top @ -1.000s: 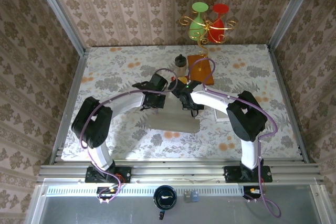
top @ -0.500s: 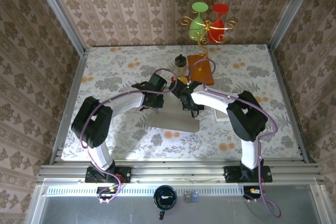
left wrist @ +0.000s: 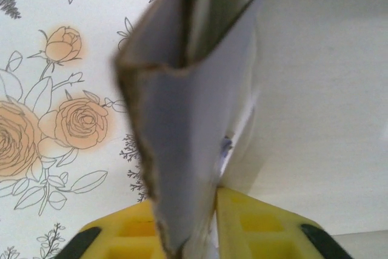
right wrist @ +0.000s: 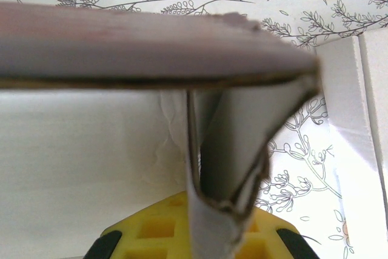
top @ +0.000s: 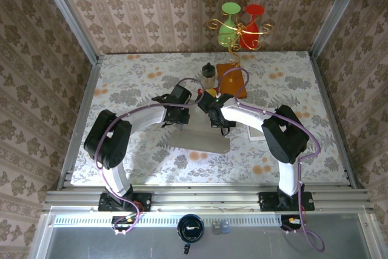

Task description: Fold the paper box

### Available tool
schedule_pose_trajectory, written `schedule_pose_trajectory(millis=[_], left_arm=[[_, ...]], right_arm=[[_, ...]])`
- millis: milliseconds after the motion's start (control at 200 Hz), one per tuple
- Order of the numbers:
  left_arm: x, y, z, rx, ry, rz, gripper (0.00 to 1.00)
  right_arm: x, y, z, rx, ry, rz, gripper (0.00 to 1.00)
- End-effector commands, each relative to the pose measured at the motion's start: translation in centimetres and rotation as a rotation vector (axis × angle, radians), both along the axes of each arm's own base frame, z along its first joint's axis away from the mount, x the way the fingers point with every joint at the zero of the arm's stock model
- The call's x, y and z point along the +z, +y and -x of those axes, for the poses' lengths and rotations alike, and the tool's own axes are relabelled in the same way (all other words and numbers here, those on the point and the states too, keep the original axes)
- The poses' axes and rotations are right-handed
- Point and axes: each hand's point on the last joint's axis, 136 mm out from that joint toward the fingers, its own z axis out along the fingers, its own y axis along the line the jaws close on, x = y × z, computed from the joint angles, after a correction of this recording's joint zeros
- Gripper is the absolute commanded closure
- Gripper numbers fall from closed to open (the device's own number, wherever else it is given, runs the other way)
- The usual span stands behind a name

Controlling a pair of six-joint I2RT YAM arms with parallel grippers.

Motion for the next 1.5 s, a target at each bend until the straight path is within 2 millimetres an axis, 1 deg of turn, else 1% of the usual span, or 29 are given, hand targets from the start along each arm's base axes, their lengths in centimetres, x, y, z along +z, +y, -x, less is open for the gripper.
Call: schedule_pose_trajectory(millis=[0,75,155,200,265,410,420,510,615,765,940,1055,1090,1115,1155,1175,1210,1265,1330,1500], left_arm=[[0.8,0.3,-0.7,0.008,-0.022,0.032,0.84],[0.3,0.4,-0.6,0.007,-0.007,0.015,0.86],[0.1,1.1,-0.3,0.025,-0.005,-0.03,0.95],[0.0,1.8,-0.1,0.047,-0.002,-0.07,0.97],[0.0,2.6,0.1,0.081,0.002,-0.125,0.97],[-0.4,3.8,1.4,0.153,0.025,-0.255,0.99],[-0.3,3.8,1.5,0.158,0.025,-0.259,1.0],[-0.2,4.7,2.1,0.233,0.008,-0.326,1.0],[0.3,5.2,2.5,0.286,-0.031,-0.397,1.0],[0.6,4.4,2.5,0.299,-0.077,-0.439,1.0],[-0.5,3.4,2.5,0.304,-0.056,-0.413,1.0],[-0.8,2.0,2.3,0.269,-0.049,-0.368,1.0],[-0.7,1.8,2.3,0.26,-0.05,-0.361,0.97],[-0.6,1.5,2.3,0.251,-0.052,-0.351,0.92],[-0.4,1.2,2.3,0.236,-0.055,-0.336,0.77],[-0.2,1.0,2.3,0.226,-0.057,-0.327,0.71],[0.1,0.8,2.4,0.217,-0.064,-0.313,0.64],[0.9,0.5,2.5,0.204,-0.077,-0.285,0.57],[1.8,-0.1,2.7,0.187,-0.094,-0.226,0.51],[3.9,-1.3,3.4,0.144,-0.099,-0.082,0.45]], right_arm=[[-0.9,0.2,0.8,0.026,0.04,-0.012,1.0],[-1.0,0.2,0.9,0.025,0.041,-0.014,1.0],[-1.0,0.3,0.8,0.025,0.042,-0.017,1.0],[-1.1,0.3,0.9,0.026,0.045,-0.016,1.0],[-1.4,0.2,1.0,0.023,0.05,-0.015,1.0],[-2.1,0.2,1.1,0.013,0.064,-0.024,1.0],[-2.1,0.2,1.1,0.013,0.064,-0.024,1.0],[-2.5,0.1,1.1,0.006,0.069,-0.023,1.0],[-2.7,0.1,1.1,0.003,0.072,-0.032,1.0],[-3.2,0.4,1.1,0.004,0.077,-0.061,1.0],[-3.5,0.8,1.1,0.018,0.083,-0.094,1.0],[-3.5,0.9,1.0,0.03,0.09,-0.1,1.0],[-3.5,0.9,1.0,0.031,0.089,-0.099,1.0],[-3.6,0.8,1.0,0.028,0.09,-0.098,1.0],[-3.5,0.8,1.0,0.028,0.089,-0.095,1.0],[-3.5,0.7,1.0,0.026,0.088,-0.094,1.0],[-3.4,0.5,1.0,0.023,0.088,-0.089,1.0],[-3.2,0.4,1.0,0.019,0.085,-0.086,1.0],[-3.2,0.4,1.0,0.018,0.085,-0.087,1.0],[-3.4,0.4,1.1,0.004,0.094,-0.085,1.0]])
